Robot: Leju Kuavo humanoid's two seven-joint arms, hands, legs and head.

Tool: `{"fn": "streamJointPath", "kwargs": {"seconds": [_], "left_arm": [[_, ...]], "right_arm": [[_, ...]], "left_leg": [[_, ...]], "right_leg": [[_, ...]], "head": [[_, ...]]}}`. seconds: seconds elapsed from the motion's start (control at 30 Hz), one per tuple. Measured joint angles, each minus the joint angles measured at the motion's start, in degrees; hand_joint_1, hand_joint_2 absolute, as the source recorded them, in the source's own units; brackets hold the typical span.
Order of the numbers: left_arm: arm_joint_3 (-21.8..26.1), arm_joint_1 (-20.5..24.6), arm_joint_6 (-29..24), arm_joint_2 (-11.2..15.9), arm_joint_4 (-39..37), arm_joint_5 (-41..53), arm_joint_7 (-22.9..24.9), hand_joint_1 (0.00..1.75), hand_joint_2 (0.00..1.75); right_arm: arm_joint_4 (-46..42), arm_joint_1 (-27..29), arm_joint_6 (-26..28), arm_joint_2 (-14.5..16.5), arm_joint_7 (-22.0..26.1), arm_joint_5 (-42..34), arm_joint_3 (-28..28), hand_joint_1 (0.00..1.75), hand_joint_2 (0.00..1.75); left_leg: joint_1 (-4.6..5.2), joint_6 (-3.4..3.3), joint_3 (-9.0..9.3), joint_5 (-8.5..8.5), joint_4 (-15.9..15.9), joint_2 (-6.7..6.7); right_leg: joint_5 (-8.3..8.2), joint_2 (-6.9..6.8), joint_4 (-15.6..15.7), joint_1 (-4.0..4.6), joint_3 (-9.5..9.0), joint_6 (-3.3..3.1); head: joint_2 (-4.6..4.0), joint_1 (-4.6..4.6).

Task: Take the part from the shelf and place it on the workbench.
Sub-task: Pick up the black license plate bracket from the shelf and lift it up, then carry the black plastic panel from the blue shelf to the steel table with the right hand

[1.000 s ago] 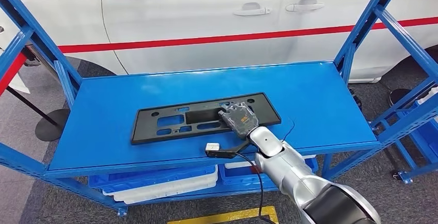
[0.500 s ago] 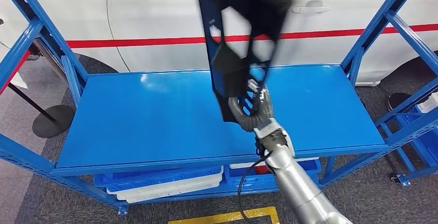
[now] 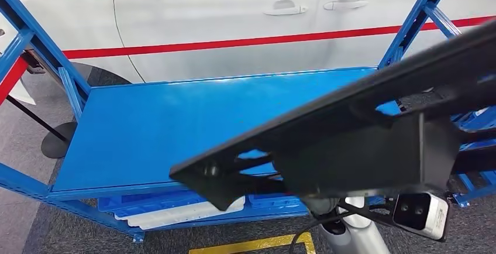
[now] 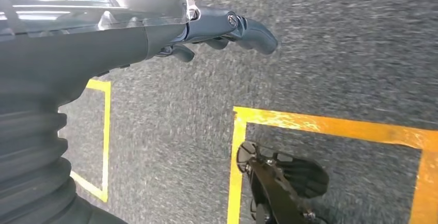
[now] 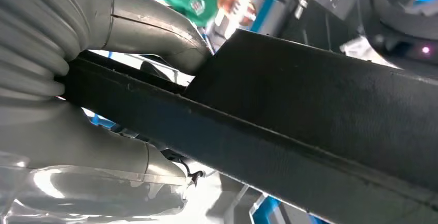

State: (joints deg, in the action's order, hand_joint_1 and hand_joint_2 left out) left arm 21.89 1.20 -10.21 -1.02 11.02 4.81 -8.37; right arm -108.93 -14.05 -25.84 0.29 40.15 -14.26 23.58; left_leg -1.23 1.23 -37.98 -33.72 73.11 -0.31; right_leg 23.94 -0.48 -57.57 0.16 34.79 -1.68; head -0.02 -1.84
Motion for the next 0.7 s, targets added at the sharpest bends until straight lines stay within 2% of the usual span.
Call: {"fn": "streamJointPath", "kwargs": {"seconds": [0.07,0.13,0.17,0.27,0.3,0.33,0.4,0.43,0.47,0.5,0.53,0.6,0.63,0.67,0.7], "left_arm": [[0.11,0.09,-0.45,-0.15,0.0,0.02,0.26,0.0,1.75],[0.35,0.3,-0.85,-0.37,0.0,0.15,0.49,0.0,1.75],[0.49,0.38,-1.0,-0.48,0.0,0.28,0.62,0.0,1.75],[0.78,0.41,-1.06,-0.75,0.0,0.71,1.14,0.0,1.75],[0.84,0.45,-1.02,-0.84,0.0,0.84,1.31,0.0,1.75],[0.89,0.5,-0.99,-0.93,0.0,0.96,1.43,0.0,1.75],[0.94,0.59,-0.97,-1.01,0.0,1.11,1.55,0.0,1.75],[0.96,0.57,-0.97,-1.03,0.0,1.14,1.57,0.0,1.75],[0.96,0.54,-0.98,-1.05,0.0,1.17,1.58,0.0,1.75],[0.97,0.51,-0.99,-1.09,0.0,1.26,1.6,0.0,1.75],[0.97,0.48,-1.01,-1.15,0.0,1.43,1.63,0.0,1.75],[0.97,0.46,-1.08,-1.29,0.0,1.88,1.72,0.0,1.75],[0.97,0.44,-1.14,-1.33,0.0,2.13,1.77,0.0,1.75],[0.97,0.44,-1.2,-1.36,0.0,2.33,1.79,0.0,1.75],[0.97,0.42,-1.27,-1.37,0.0,2.57,1.78,0.0,1.75]], "right_arm": [[-0.52,0.57,-0.36,0.18,-0.06,0.32,0.66,1.69,1.75],[-0.58,0.65,-0.21,0.3,-0.07,0.52,1.14,1.69,1.75],[-0.53,0.62,0.0,0.31,-0.08,0.45,1.34,1.69,1.75],[-0.03,0.39,1.11,-0.38,-0.11,-1.07,1.63,1.69,1.75],[0.2,0.31,1.41,-0.95,-0.1,-1.69,1.64,1.69,1.75],[0.44,0.27,1.61,-1.61,-0.1,-2.15,1.64,1.69,1.75],[0.87,0.35,1.68,-2.77,-0.1,-2.5,1.65,1.69,1.75],[1.07,0.47,1.64,-3.21,-0.1,-2.52,1.66,1.69,1.75],[1.26,0.68,1.56,-3.62,-0.09,-2.52,1.66,1.69,1.75],[1.43,0.97,1.46,-4.04,-0.09,-2.5,1.65,1.69,1.75],[1.56,1.31,1.35,-4.43,-0.09,-2.43,1.65,1.69,1.75],[1.69,1.97,1.2,-5.08,-0.09,-2.13,1.65,1.69,1.75],[1.7,2.31,1.14,-5.3,-0.07,-1.9,1.65,1.69,1.75],[1.73,2.65,1.08,-5.49,-0.04,-1.64,1.64,1.69,1.75],[1.78,2.97,1.03,-5.61,-0.02,-1.34,1.65,1.69,1.75]], "left_leg": [[0.12,-0.63,4.54,3.06,-7.57,0.01],[0.48,-1.3,8.03,4.93,-14.05,0.03],[0.7,-1.59,8.58,5.18,-15.32,0.02],[0.79,-2.41,8.19,6.31,-15.71,0.1],[0.67,-2.78,7.9,6.88,-15.88,0.2],[0.52,-3.09,7.45,7.49,-16.05,0.3],[0.52,-3.42,6.14,8.45,-16.01,0.4],[0.54,-3.39,5.44,8.9,-15.96,0.42],[0.54,-3.33,4.79,9.32,-15.91,0.43],[0.53,-3.23,4.21,9.71,-15.85,0.43],[0.51,-3.1,3.71,10.05,-15.77,0.41],[0.52,-2.68,2.92,10.62,-15.49,0.34],[0.54,-2.37,2.73,10.89,-15.43,0.3],[0.57,-2.01,2.62,11.17,-15.38,0.28],[0.57,-1.6,2.55,11.5,-15.47,0.27]], "right_leg": [[-0.28,0.07,-0.18,0.19,0.26,0.15],[-0.6,0.09,-0.39,0.39,0.43,0.59],[-0.8,0.07,-0.44,0.39,0.49,0.89],[-1.08,0.16,-0.55,0.21,0.77,1.99],[-0.04,0.26,-1.44,0.13,1.25,2.35],[1.9,0.35,-3.48,0.02,2.13,2.69],[7.19,0.43,-10.5,-0.35,4.69,3.29],[9.05,0.43,-13.95,-0.53,5.68,3.55],[9.82,0.42,-15.95,-0.7,5.86,3.75],[9.45,0.41,-15.67,-0.87,4.84,3.89],[8.28,0.4,-13.16,-1.02,2.67,3.93],[5.94,0.43,-4.79,-1.1,-3.24,3.7],[5.18,0.49,-1.84,-0.96,-5.11,3.41],[4.92,0.56,-0.09,-0.79,-6.07,3.06],[4.81,0.62,0.22,-0.57,-5.99,2.66]], "head": [[0.0,0.0],[0.0,0.01],[0.0,0.01],[0.0,0.02],[0.0,0.02],[0.0,0.02],[0.0,0.02],[0.0,0.02],[0.0,0.02],[0.0,0.02],[0.0,0.02],[0.0,0.02],[0.0,0.02],[0.0,0.02],[0.0,0.01]]}}
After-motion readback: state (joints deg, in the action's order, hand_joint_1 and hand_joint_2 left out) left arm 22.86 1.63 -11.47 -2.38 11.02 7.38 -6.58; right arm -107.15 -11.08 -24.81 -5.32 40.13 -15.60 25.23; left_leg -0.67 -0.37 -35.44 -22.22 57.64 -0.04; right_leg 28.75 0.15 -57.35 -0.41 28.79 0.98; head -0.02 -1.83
